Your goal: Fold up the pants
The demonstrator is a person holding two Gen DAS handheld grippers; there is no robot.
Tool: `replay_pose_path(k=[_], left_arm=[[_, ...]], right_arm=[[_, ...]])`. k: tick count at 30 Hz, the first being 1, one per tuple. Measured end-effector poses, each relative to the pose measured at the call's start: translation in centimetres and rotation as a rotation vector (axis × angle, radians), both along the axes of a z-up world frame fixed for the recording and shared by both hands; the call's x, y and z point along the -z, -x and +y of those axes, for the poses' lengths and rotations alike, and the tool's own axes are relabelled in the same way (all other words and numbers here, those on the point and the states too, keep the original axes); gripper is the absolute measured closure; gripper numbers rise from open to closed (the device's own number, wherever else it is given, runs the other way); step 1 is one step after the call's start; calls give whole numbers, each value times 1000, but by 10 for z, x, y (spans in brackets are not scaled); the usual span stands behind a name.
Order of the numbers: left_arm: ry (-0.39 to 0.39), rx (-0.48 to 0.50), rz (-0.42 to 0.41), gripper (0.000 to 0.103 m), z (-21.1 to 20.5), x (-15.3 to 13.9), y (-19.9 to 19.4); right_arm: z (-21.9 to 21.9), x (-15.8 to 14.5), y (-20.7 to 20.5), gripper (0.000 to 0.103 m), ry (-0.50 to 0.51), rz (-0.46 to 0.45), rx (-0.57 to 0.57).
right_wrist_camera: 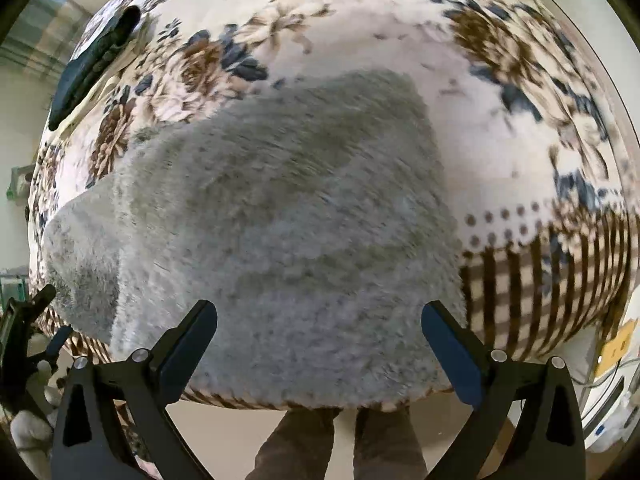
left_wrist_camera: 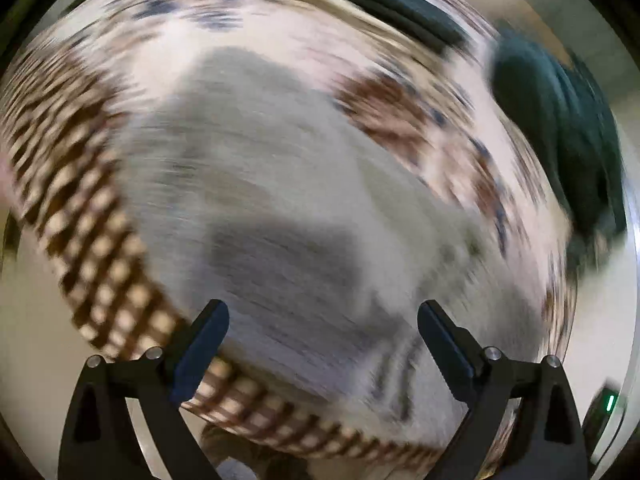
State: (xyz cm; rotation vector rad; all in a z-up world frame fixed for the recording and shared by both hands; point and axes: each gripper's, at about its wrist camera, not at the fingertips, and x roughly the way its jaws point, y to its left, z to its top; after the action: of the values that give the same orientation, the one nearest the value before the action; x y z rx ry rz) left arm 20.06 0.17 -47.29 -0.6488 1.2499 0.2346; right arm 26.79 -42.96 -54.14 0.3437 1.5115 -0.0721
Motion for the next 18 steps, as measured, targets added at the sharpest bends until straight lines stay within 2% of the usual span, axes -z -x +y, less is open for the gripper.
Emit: replay_pose_path(k=[4, 6, 8, 12, 15, 16, 17, 18], left_arm=[[10, -242, -33, 7, 62, 19, 11], [10, -308, -49, 7, 87, 33, 12], [4, -344, -57, 7, 109, 51, 6], [36, -341, -46, 7, 130, 84, -13], [23, -295, -83, 11, 123, 86, -31], [7, -262, -129, 32, 118, 81, -36], [4, -236, -157, 58, 114, 77, -40], [3, -205, -179, 64, 108, 73, -43]], right_arm=[[22, 3, -20, 0, 6, 12, -39], [32, 3, -28, 0, 2, 14, -49], [44, 4, -37, 0, 8, 17, -64], [65, 8, -49, 0, 15, 20, -88], [75, 13, -55, 0, 8, 29, -89], [77, 14, -56, 0, 6, 32, -87], [79, 16, -56, 0, 1, 34, -83], [80, 18, -56, 0, -2, 36, -81]])
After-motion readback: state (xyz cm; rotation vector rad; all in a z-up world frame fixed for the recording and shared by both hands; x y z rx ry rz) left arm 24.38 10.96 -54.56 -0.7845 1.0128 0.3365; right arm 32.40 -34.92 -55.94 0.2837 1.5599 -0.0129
